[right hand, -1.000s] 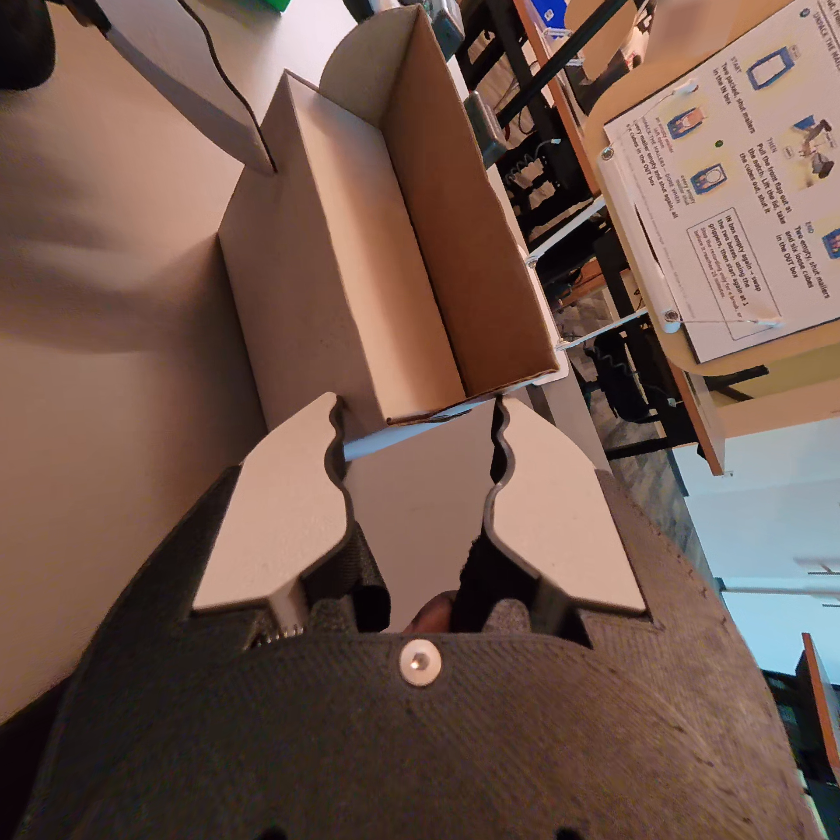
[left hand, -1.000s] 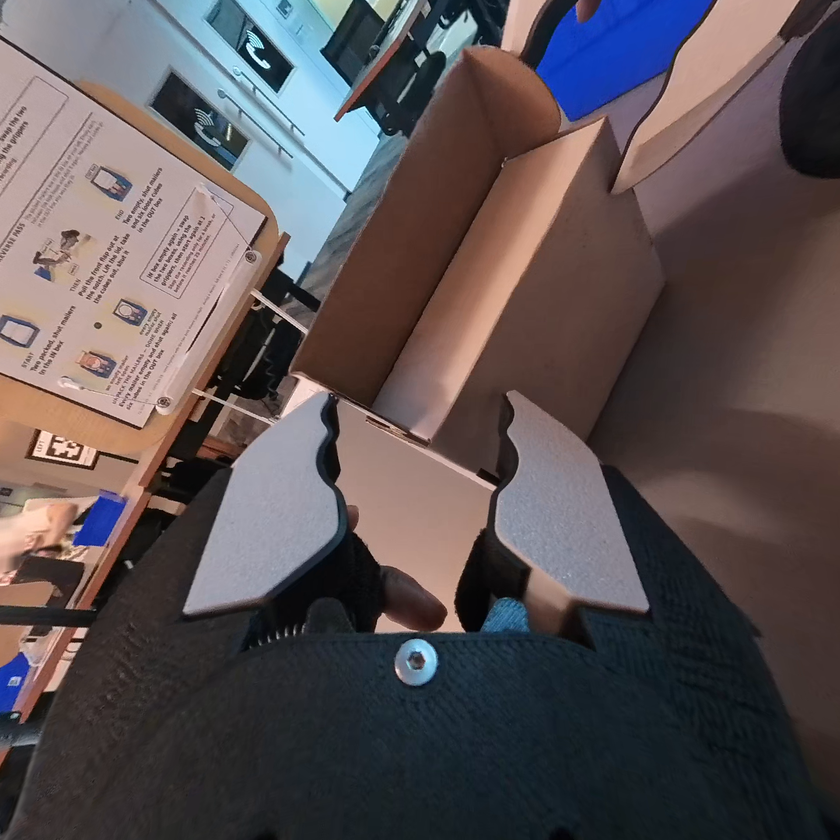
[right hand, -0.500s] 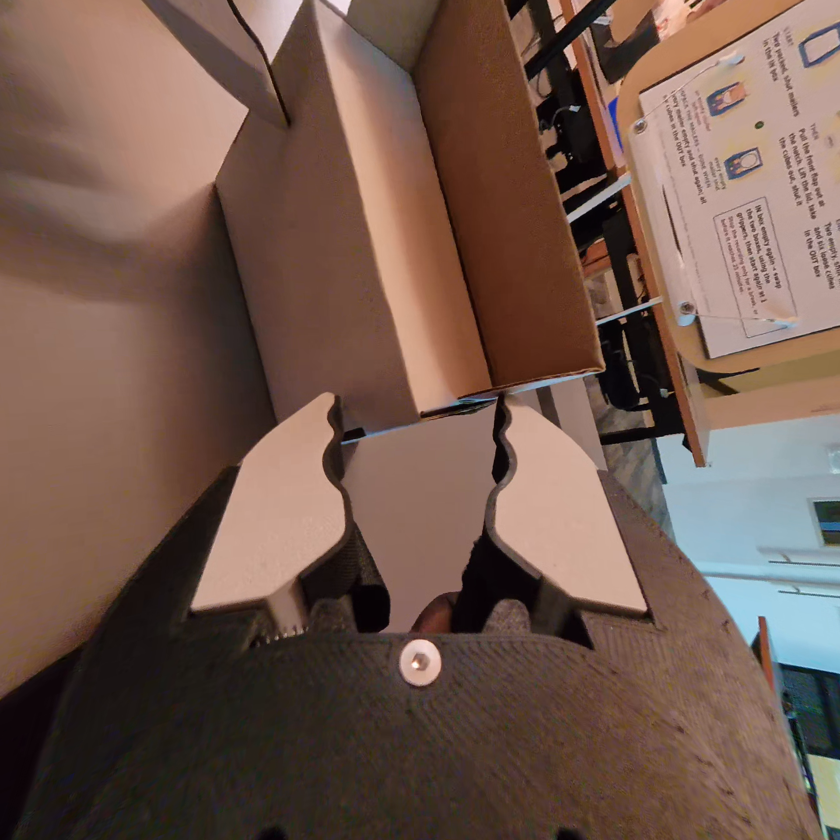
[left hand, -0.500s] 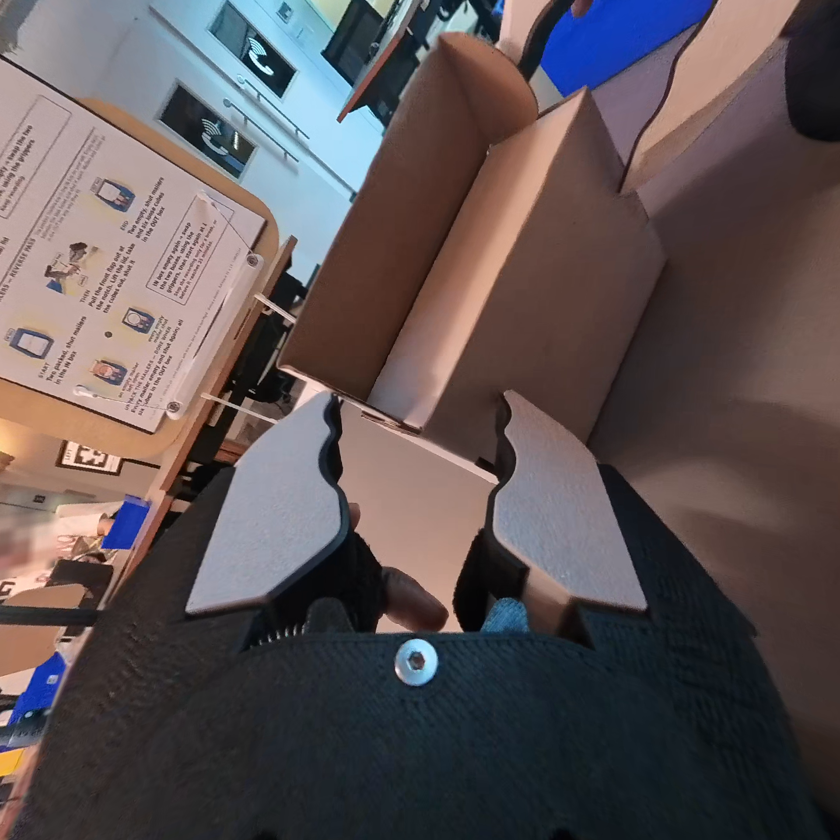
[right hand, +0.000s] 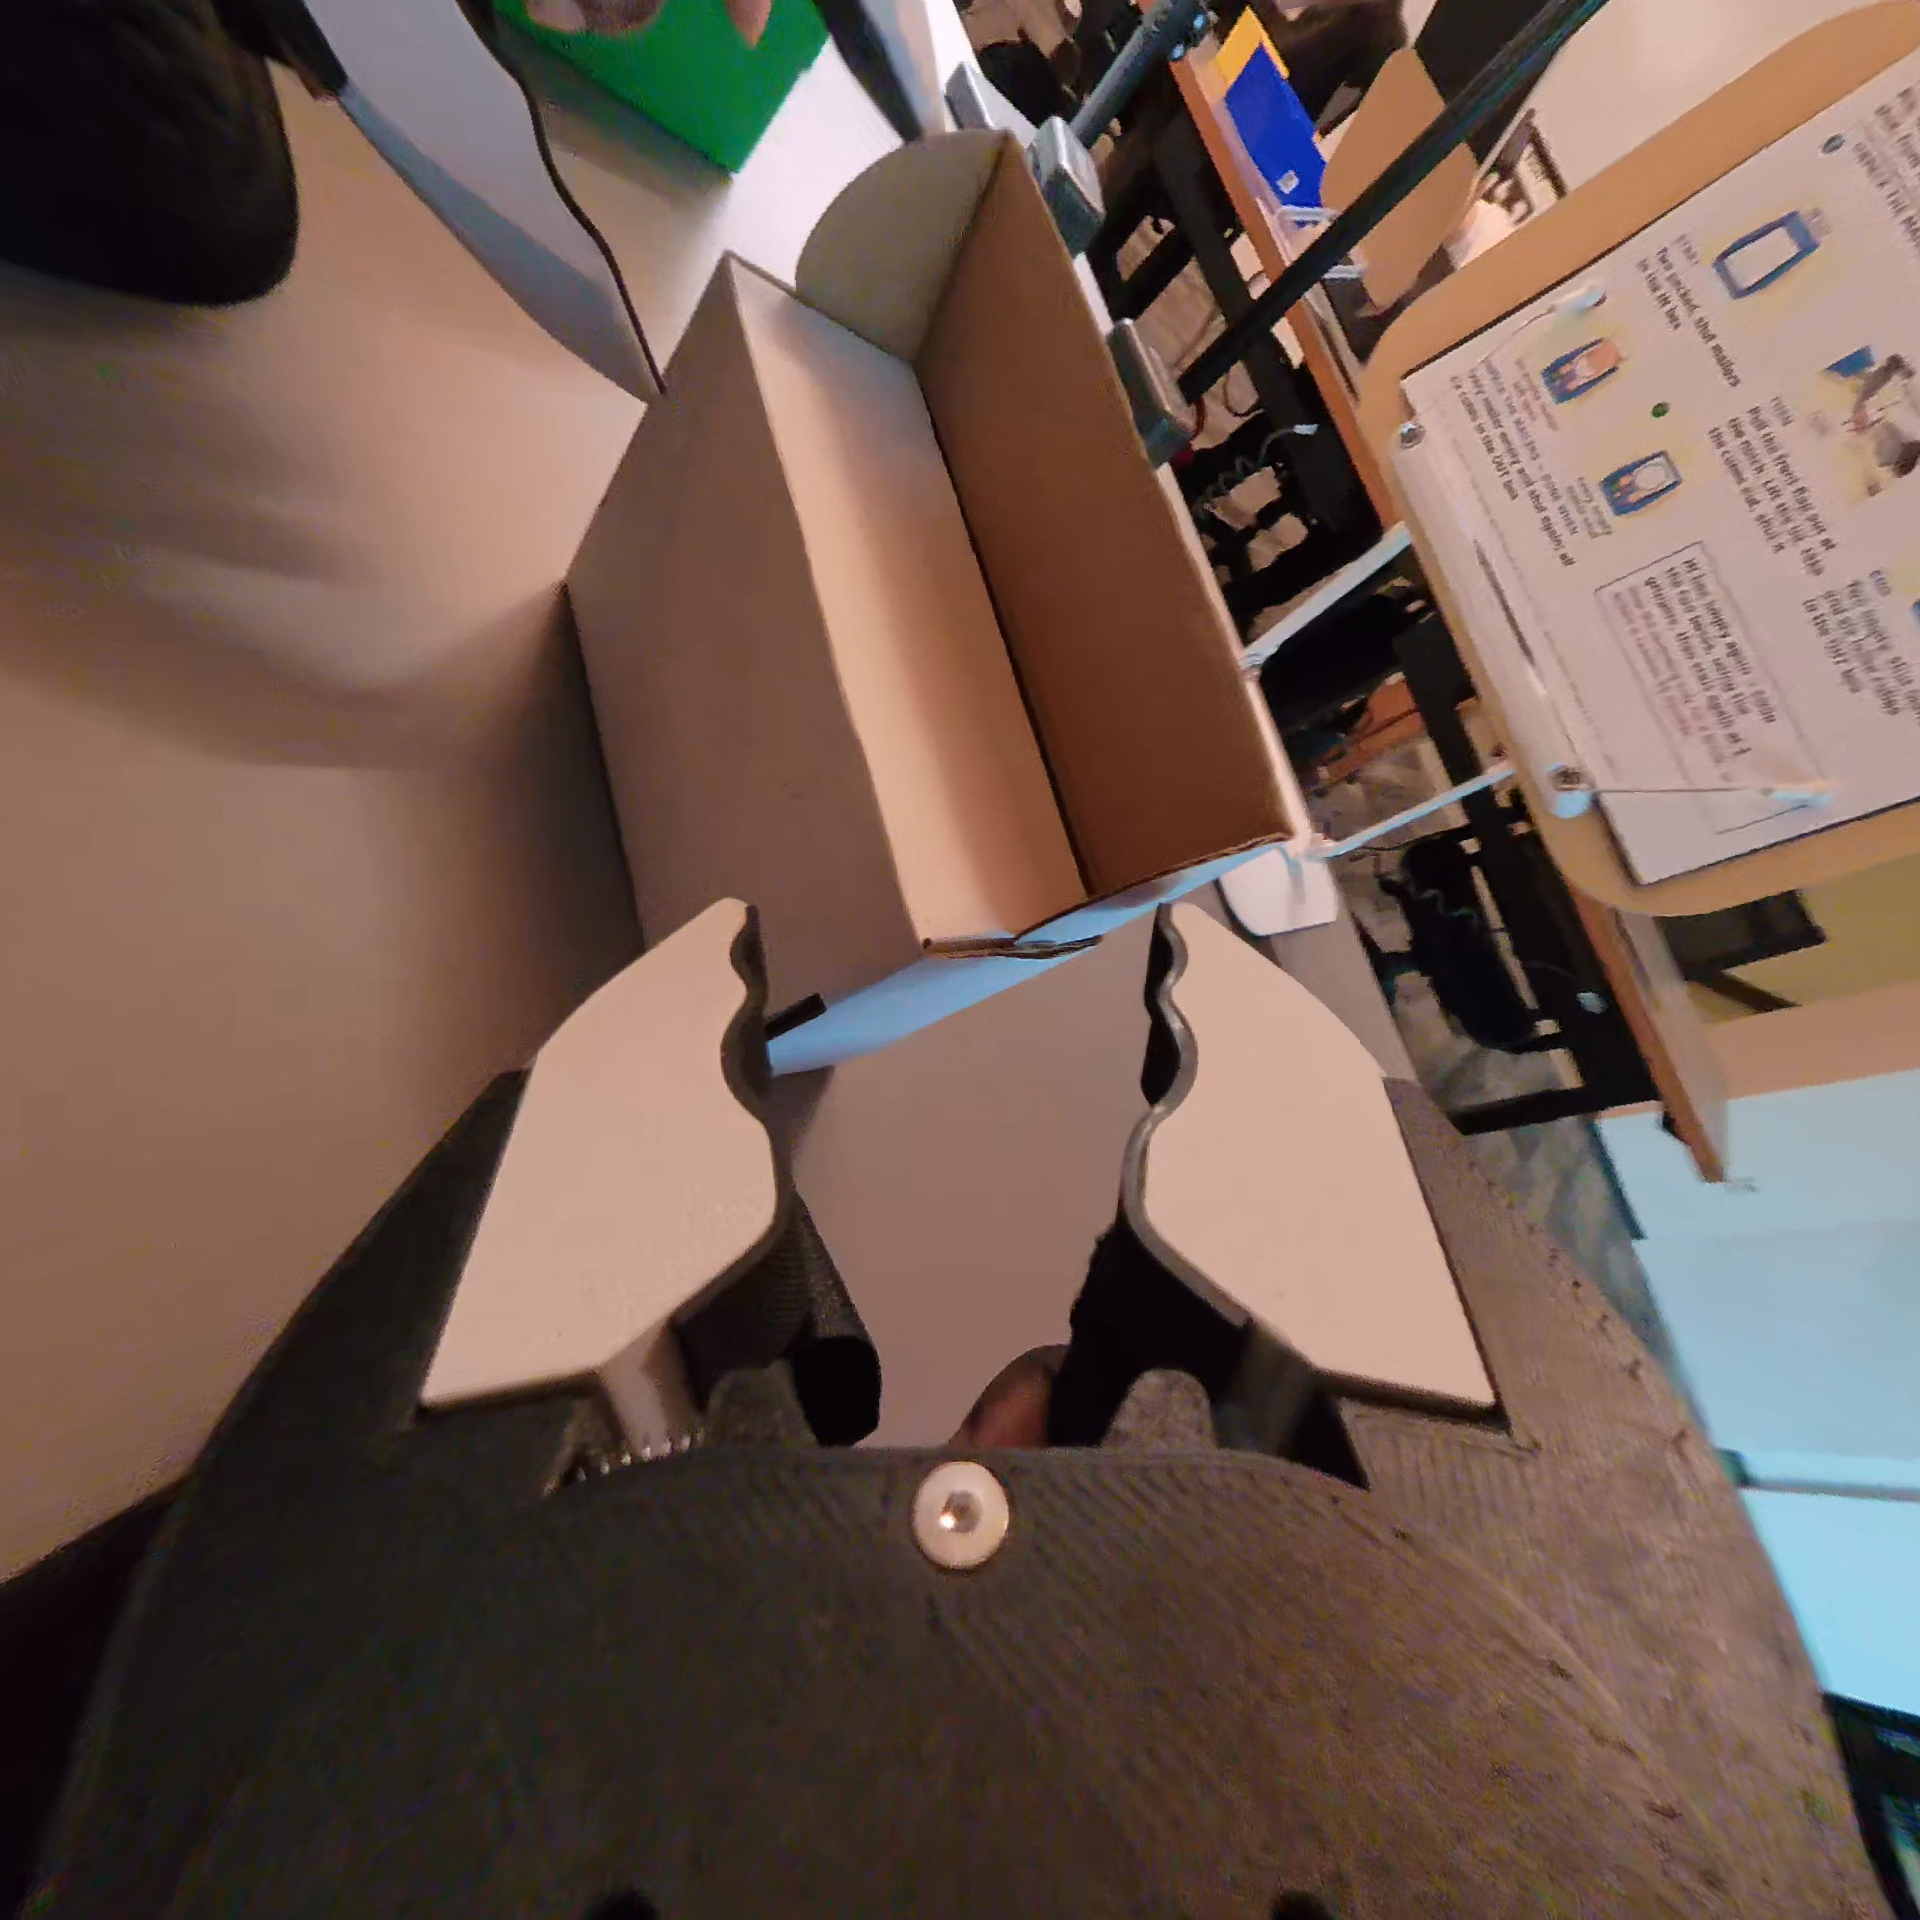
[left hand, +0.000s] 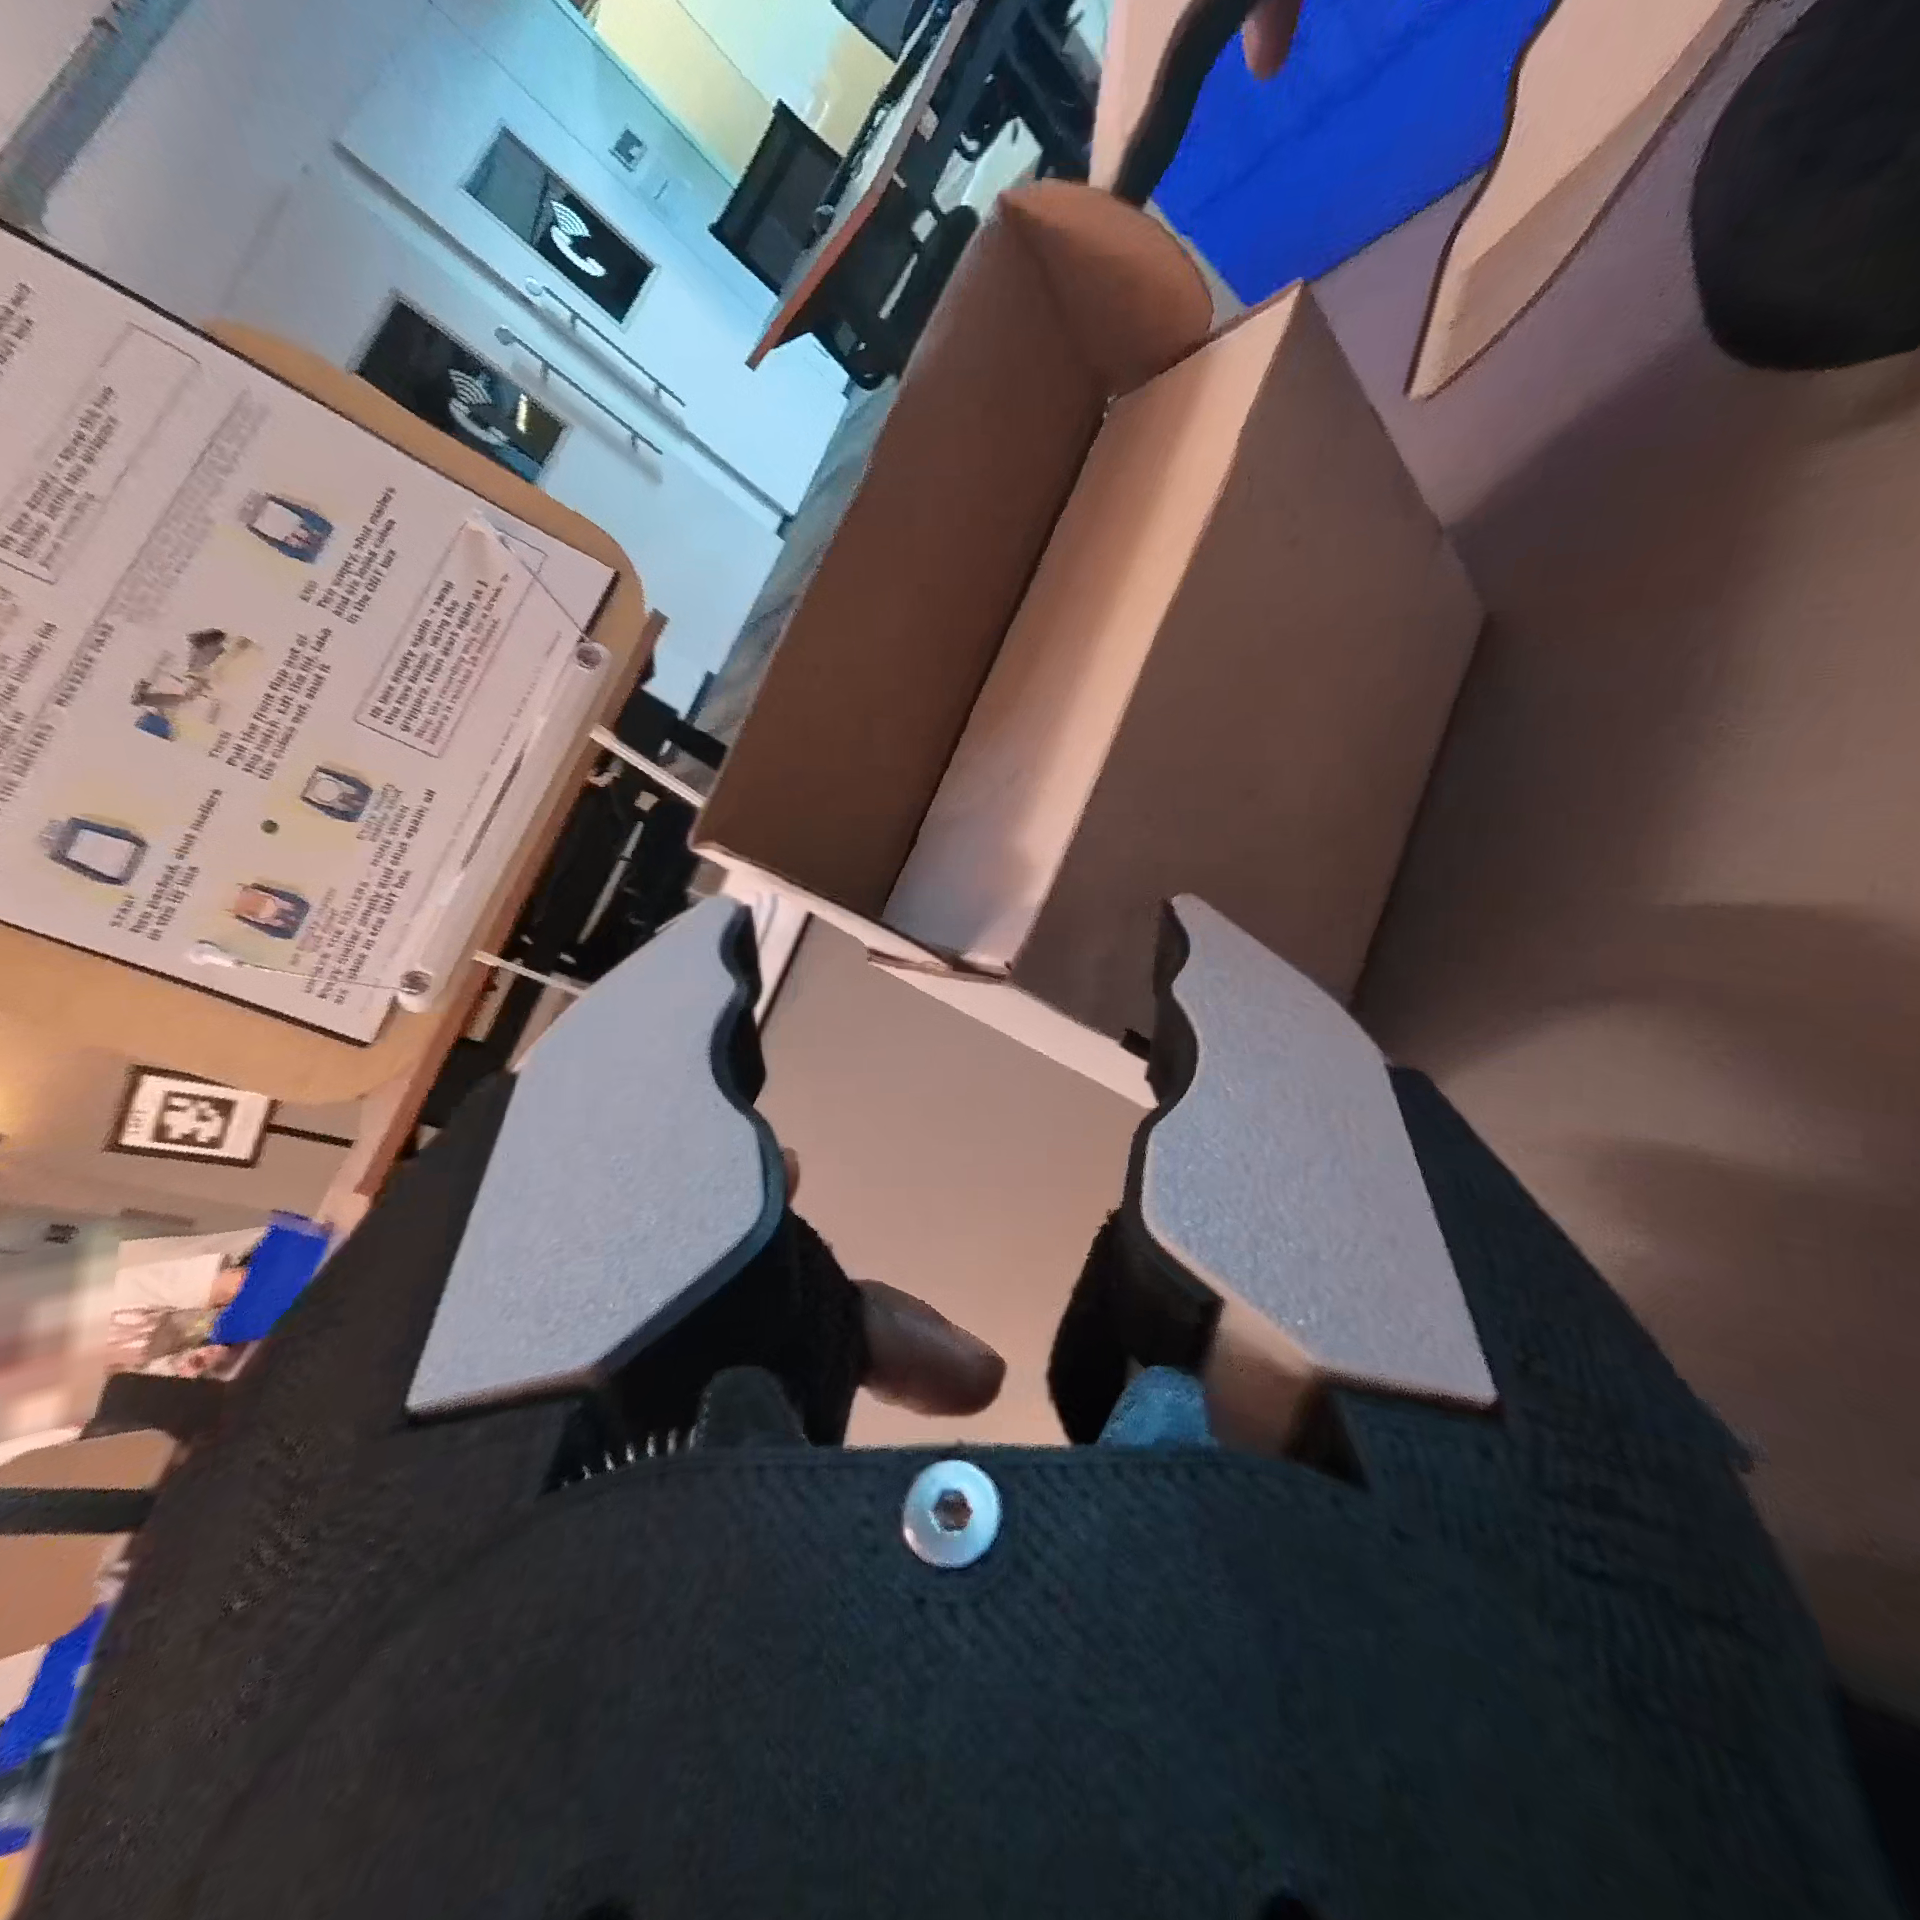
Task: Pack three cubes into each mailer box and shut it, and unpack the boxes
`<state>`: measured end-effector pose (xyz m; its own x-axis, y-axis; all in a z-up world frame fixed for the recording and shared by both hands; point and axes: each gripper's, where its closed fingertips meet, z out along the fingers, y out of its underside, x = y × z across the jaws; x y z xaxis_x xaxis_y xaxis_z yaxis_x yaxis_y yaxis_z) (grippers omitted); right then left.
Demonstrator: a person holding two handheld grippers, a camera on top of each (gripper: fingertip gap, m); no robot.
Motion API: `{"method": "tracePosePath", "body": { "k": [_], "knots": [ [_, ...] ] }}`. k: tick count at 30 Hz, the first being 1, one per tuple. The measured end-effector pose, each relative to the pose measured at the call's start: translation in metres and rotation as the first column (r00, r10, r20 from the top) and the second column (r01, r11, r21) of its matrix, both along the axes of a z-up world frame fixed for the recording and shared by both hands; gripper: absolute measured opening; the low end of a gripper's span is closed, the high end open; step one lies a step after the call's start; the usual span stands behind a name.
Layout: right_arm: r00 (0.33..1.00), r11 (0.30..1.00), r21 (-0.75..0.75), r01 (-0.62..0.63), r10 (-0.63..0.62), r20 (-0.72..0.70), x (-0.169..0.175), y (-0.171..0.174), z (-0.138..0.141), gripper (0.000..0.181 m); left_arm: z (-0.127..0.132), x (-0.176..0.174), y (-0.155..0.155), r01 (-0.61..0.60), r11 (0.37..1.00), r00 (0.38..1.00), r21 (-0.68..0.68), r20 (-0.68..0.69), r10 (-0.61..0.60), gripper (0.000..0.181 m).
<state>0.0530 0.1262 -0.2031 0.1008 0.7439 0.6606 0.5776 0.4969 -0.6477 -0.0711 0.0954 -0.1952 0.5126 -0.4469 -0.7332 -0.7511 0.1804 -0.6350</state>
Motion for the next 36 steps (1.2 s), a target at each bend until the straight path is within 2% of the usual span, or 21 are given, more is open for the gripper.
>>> {"method": "tracePosePath", "body": {
  "k": [2,5,7,9,13,17,20,24,27,29,31,33,34,36],
  "knots": [
    [1.000,1.000,0.028,-0.011,0.011,-0.025,-0.001,0.000,0.009,0.077,0.008,0.002,0.001,0.015,1.000,1.000,0.007,0.027,-0.015,0.082],
    [0.997,0.998,-0.024,-0.057,0.055,-0.055,-0.006,0.000,0.019,0.095,0.016,0.008,0.004,0.075,0.997,0.993,-0.029,0.088,-0.072,0.098],
    [0.997,0.997,-0.017,-0.073,0.073,-0.023,-0.009,0.004,0.019,0.104,0.016,0.010,0.008,0.099,0.994,0.992,-0.041,0.078,-0.095,0.108],
    [0.994,0.994,-0.017,-0.106,0.106,0.001,-0.013,0.004,0.017,0.105,0.012,0.011,0.013,0.107,0.993,0.994,-0.047,0.042,-0.105,0.113],
    [0.994,0.993,0.063,-0.101,0.098,0.053,-0.015,0.009,0.013,0.092,0.001,0.013,0.018,0.104,0.994,0.993,-0.026,-0.044,-0.105,0.099],
    [0.996,0.986,0.147,-0.079,0.071,0.060,-0.011,0.011,0.012,0.066,-0.003,0.008,0.018,0.077,0.997,0.995,-0.001,-0.058,-0.077,0.084],
    [0.996,0.978,0.201,-0.065,0.051,0.074,-0.010,0.010,0.008,0.064,-0.004,0.008,0.016,0.077,0.997,0.996,0.011,-0.052,-0.076,0.074],
    [0.996,0.983,0.167,-0.080,0.070,0.061,-0.009,0.005,0.009,0.065,-0.003,0.008,0.012,0.090,0.996,0.995,-0.003,-0.043,-0.090,0.072],
    [0.990,0.993,0.015,-0.119,0.120,-0.075,-0.011,-0.006,0.021,0.069,0.011,0.010,0.004,0.119,0.993,0.989,-0.011,0.085,-0.117,0.072],
    [0.965,0.969,-0.171,-0.181,0.141,-0.221,-0.010,-0.013,0.036,0.066,0.026,0.013,-0.003,0.169,0.985,0.954,-0.040,0.259,-0.154,0.067],
    [0.911,0.924,-0.291,-0.246,0.118,-0.396,-0.006,-0.012,0.059,0.041,0.048,0.014,-0.009,0.246,0.968,0.859,-0.052,0.473,-0.193,0.045],
    [0.842,0.861,-0.393,-0.324,0.074,-0.534,-0.001,-0.008,0.078,0.004,0.064,0.009,-0.007,0.308,0.947,0.732,-0.089,0.659,-0.176,0.010],
    [0.819,0.821,-0.449,-0.353,0.039,-0.573,0.000,-0.004,0.082,0.000,0.069,0.006,-0.004,0.345,0.931,0.667,-0.116,0.729,-0.156,0.000],
    [0.814,0.740,-0.546,-0.393,0.004,-0.581,-0.002,0.000,0.075,0.000,0.068,0.005,-0.002,0.444,0.880,0.572,-0.167,0.809,-0.135,0.000]
  ]
}}
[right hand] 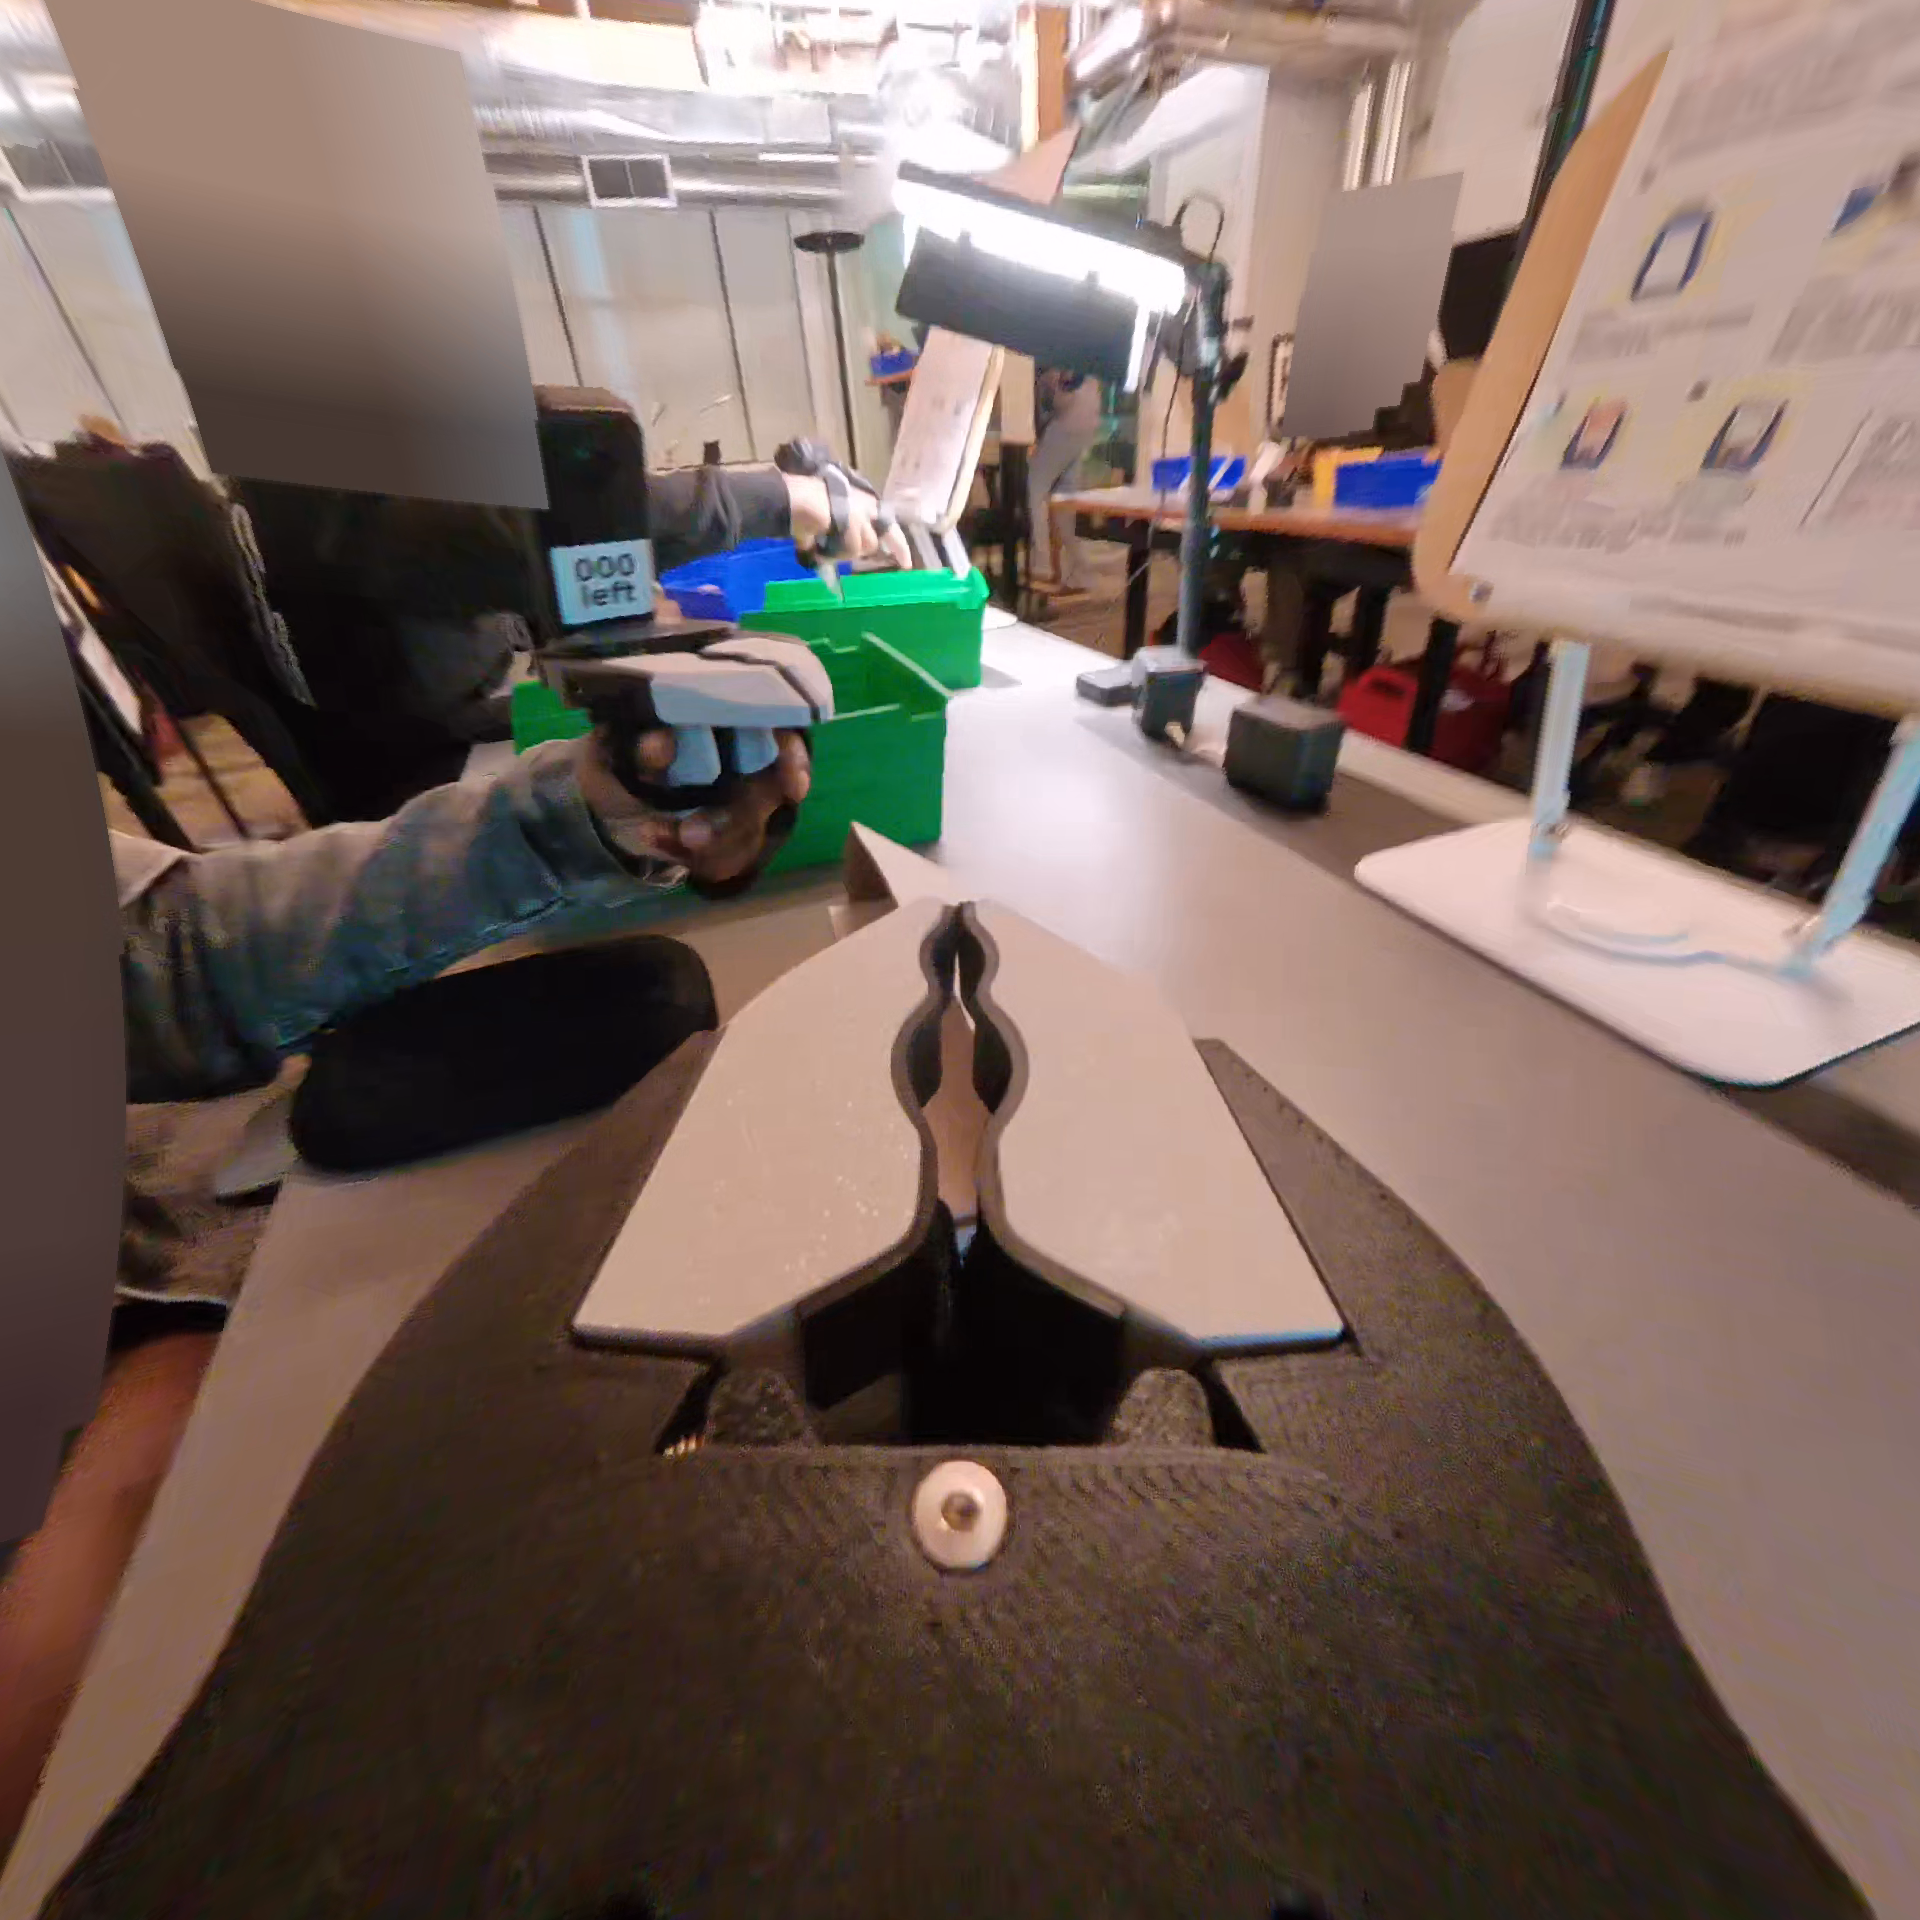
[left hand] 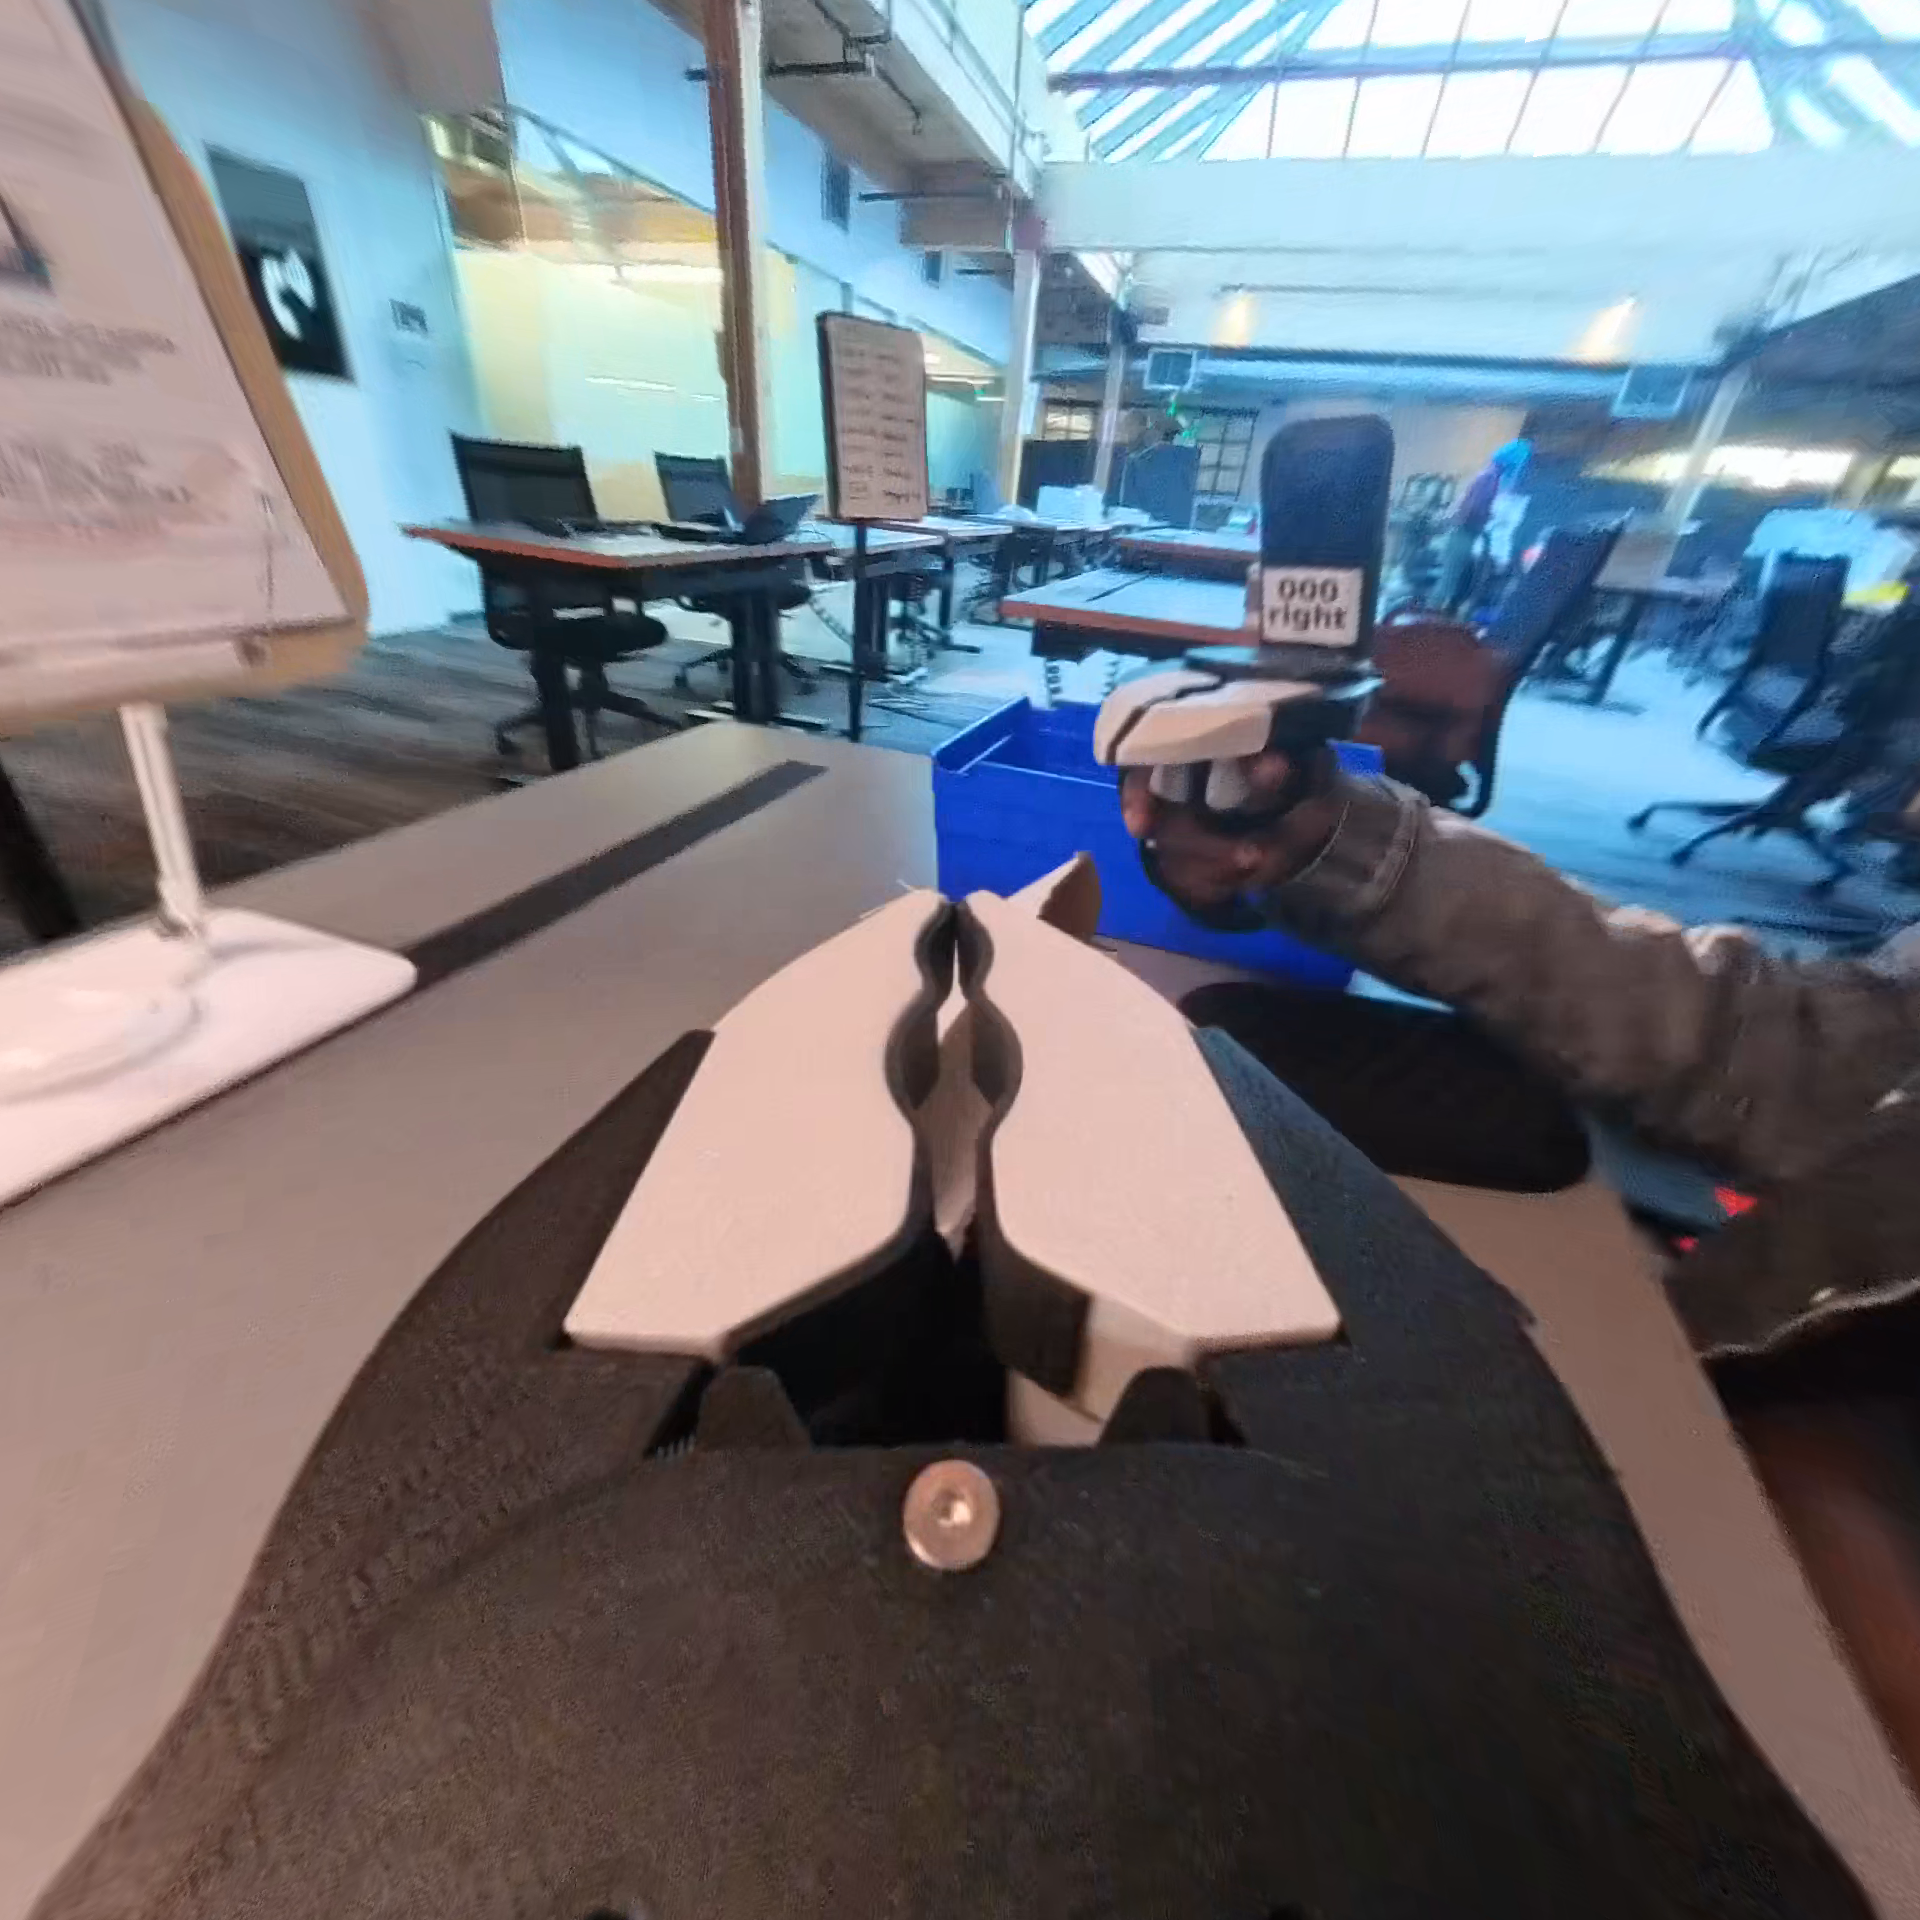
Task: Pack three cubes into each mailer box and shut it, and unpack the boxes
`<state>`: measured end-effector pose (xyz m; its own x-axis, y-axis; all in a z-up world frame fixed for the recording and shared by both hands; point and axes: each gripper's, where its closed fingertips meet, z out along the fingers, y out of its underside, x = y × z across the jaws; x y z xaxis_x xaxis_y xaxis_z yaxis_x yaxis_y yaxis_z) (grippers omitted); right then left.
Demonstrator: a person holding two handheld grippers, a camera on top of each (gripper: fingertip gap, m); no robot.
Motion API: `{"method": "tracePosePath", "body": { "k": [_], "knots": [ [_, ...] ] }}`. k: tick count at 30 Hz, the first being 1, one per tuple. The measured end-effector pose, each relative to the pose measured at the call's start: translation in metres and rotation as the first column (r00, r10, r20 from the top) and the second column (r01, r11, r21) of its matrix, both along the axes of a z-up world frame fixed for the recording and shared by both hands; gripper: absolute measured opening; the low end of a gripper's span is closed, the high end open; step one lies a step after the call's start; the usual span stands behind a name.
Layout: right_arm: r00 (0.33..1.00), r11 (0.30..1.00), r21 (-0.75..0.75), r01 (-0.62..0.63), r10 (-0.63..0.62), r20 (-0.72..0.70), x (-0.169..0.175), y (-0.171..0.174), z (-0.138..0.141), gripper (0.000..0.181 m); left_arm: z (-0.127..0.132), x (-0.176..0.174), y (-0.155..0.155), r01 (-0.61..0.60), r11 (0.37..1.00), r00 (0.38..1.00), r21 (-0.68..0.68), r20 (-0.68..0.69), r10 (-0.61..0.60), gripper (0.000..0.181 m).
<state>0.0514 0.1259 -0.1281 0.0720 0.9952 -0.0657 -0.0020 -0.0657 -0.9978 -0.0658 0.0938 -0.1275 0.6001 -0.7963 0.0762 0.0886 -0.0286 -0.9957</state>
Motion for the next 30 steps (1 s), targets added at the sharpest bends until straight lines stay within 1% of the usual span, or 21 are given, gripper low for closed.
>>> {"method": "tracePosePath", "body": {
  "k": [3,5,7,11,14,16,19,24,27,30],
  "knots": [
    [1.000,0.998,-0.063,0.012,-0.010,0.029,-0.001,0.010,-0.016,0.000,-0.014,-0.007,0.010,0.011,0.997,0.999,-0.073,0.041,-0.008,0.000],
    [1.000,0.996,-0.090,-0.001,0.004,0.031,-0.001,0.010,-0.019,0.000,-0.022,-0.008,0.012,0.032,0.994,0.998,-0.108,0.050,-0.027,0.000],
    [0.999,0.997,-0.082,0.001,0.003,0.042,-0.001,0.011,-0.022,0.000,-0.027,-0.009,0.015,0.032,0.993,0.998,-0.116,0.049,-0.026,0.000],
    [0.995,0.996,-0.086,0.014,-0.006,0.103,-0.004,0.012,-0.036,0.000,-0.041,-0.007,0.017,0.027,0.990,1.000,-0.135,-0.010,-0.029,0.000],
    [0.995,0.995,-0.096,-0.003,0.012,0.101,-0.004,0.010,-0.040,0.000,-0.044,-0.007,0.015,0.036,0.990,0.999,-0.134,-0.021,-0.039,0.000],
    [0.993,0.996,-0.094,-0.003,0.014,0.115,-0.004,0.010,-0.043,0.000,-0.048,-0.006,0.014,0.034,0.991,0.998,-0.128,-0.055,-0.041,0.000],
    [0.989,0.998,-0.061,-0.002,0.011,0.147,-0.004,0.007,-0.052,0.000,-0.055,-0.006,0.012,0.031,0.992,0.994,-0.125,-0.097,-0.044,0.000],
    [0.984,1.000,-0.024,-0.004,0.008,0.177,-0.004,0.004,-0.060,0.000,-0.064,-0.006,0.010,0.034,0.992,0.988,-0.122,-0.145,-0.052,0.000],
    [0.985,1.000,-0.018,-0.002,0.005,0.174,-0.003,0.003,-0.062,0.000,-0.066,-0.006,0.009,0.035,0.992,0.987,-0.122,-0.149,-0.053,0.000],
    [0.981,1.000,0.014,-0.011,0.008,0.195,-0.003,0.003,-0.067,0.000,-0.071,-0.006,0.009,0.031,0.995,0.979,-0.100,-0.196,-0.050,0.000]
  ]
}}
